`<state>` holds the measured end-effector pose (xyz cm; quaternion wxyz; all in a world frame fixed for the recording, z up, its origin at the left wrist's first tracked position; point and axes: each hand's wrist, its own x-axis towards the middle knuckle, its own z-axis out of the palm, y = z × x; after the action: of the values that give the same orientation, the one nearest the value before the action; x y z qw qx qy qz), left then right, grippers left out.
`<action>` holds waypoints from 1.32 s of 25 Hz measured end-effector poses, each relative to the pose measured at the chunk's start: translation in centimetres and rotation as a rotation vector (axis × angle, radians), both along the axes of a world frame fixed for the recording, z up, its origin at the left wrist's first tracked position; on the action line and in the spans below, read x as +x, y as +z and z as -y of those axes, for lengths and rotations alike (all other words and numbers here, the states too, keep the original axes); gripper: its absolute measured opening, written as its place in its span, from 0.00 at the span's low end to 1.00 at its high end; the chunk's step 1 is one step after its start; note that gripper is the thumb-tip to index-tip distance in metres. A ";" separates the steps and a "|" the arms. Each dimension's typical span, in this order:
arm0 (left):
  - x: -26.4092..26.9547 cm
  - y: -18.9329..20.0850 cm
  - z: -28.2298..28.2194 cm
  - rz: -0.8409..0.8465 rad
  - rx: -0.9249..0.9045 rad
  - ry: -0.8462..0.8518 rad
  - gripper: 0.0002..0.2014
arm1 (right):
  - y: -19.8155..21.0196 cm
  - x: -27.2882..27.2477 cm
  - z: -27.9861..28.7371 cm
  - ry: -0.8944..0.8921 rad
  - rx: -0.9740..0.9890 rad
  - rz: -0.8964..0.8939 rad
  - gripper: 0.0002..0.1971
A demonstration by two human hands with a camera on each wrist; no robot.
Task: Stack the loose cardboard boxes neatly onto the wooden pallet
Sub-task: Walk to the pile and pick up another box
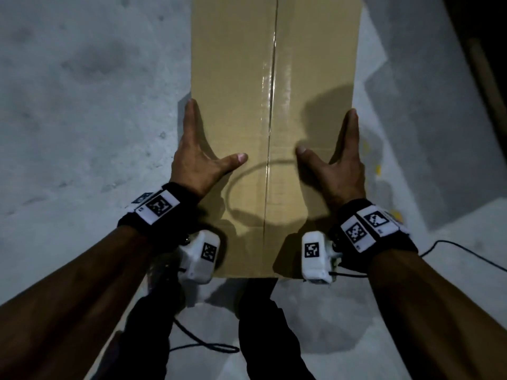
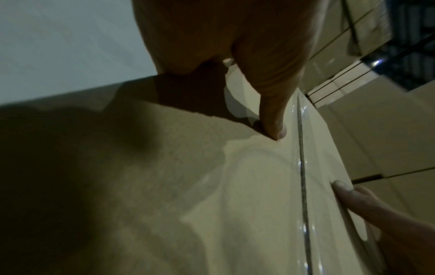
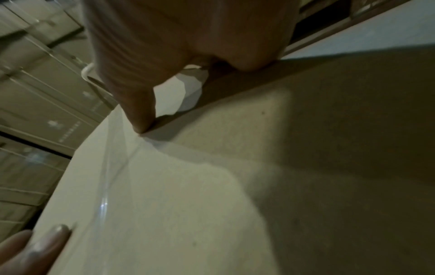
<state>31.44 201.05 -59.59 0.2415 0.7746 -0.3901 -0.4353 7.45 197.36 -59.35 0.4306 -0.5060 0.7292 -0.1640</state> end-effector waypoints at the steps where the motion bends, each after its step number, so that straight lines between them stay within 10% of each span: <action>1: 0.9 2.1 0.1 0.003 -0.021 -0.011 0.60 | 2.1 1.0 -0.3 -0.032 -0.007 0.019 0.55; 15: 15.6 43.9 1.5 0.075 -0.346 -0.125 0.59 | 42.5 15.8 -2.0 -0.169 -0.352 0.156 0.52; 25: 16.7 56.4 5.4 -0.047 -0.521 -0.117 0.57 | 54.7 17.2 1.1 -0.255 -0.520 0.139 0.54; 33: 15.5 56.5 20.8 -0.132 -0.560 -0.066 0.59 | 54.9 16.0 16.5 -0.245 -0.588 0.308 0.56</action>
<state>46.99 180.29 -3.04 0.4565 0.6348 -0.5035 -0.3675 23.50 180.81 -4.44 0.3484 -0.4866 0.6324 -0.4919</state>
